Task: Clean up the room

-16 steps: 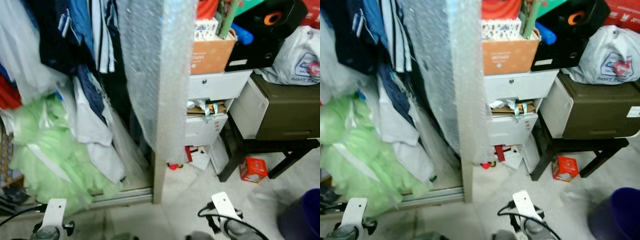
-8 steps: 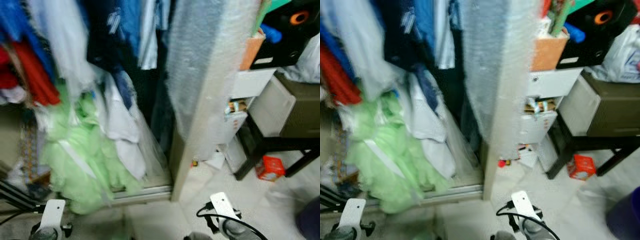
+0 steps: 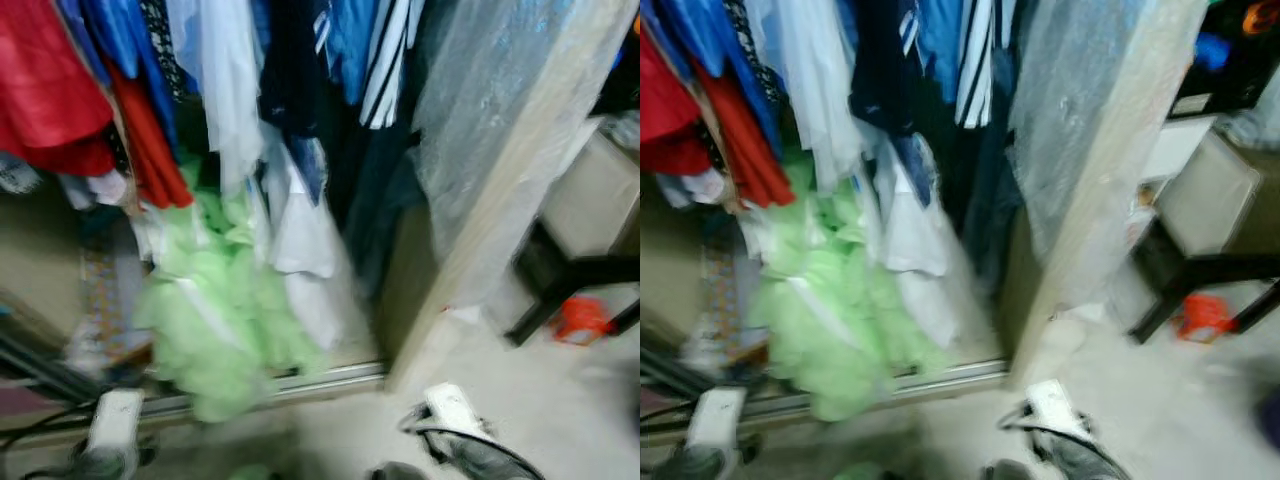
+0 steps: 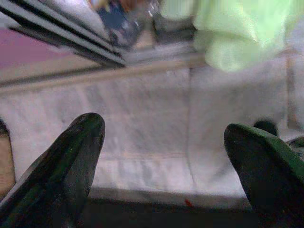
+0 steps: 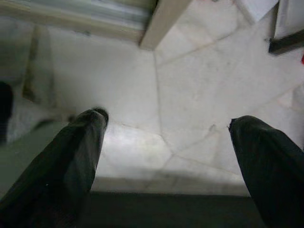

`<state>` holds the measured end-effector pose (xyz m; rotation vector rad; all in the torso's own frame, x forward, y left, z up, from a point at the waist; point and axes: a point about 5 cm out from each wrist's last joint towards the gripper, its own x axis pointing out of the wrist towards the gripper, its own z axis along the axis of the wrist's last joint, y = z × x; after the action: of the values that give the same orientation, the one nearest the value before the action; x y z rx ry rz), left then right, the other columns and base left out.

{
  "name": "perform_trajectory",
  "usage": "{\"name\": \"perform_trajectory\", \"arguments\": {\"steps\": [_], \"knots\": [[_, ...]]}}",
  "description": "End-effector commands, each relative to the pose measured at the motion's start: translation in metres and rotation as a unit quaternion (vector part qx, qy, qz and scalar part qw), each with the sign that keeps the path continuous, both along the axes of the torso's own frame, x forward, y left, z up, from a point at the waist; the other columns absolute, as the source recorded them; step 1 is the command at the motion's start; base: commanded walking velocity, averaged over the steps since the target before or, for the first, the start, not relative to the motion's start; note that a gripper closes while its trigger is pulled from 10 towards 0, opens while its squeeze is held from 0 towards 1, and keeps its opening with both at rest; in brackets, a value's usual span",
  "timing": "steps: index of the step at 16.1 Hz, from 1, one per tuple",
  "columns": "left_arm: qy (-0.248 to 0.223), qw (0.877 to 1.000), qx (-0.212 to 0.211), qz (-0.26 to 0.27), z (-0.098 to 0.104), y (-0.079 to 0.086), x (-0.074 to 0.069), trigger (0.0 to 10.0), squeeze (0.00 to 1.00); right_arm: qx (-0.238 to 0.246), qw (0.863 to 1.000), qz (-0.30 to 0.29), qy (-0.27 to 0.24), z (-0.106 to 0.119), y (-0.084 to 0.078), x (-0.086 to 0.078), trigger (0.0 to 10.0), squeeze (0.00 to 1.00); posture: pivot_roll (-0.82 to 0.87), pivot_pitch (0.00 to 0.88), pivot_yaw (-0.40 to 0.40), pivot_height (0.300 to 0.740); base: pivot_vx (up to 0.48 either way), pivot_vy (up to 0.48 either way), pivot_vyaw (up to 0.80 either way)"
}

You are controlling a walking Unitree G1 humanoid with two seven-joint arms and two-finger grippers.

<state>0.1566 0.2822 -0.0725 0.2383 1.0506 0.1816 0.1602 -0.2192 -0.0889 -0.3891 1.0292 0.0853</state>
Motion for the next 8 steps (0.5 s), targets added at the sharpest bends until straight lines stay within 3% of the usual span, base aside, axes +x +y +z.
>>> {"name": "perform_trajectory", "arguments": {"steps": [1,8], "knots": [[0.013,1.000,0.009,-0.005,-0.0007,0.0059,-0.0073,10.0,0.00,0.007,1.000,0.004,-0.009,0.0014,0.0059,0.0058,10.0,0.00,-0.04,0.000,0.026,0.740,0.000,0.000,0.00],[0.014,1.000,0.015,-0.008,-0.0008,0.0057,-0.0074,10.0,0.00,0.003,1.000,0.013,-0.007,0.0017,0.0045,0.0059,10.0,0.00,-0.04,0.000,0.022,0.740,0.000,0.000,0.00]]}}
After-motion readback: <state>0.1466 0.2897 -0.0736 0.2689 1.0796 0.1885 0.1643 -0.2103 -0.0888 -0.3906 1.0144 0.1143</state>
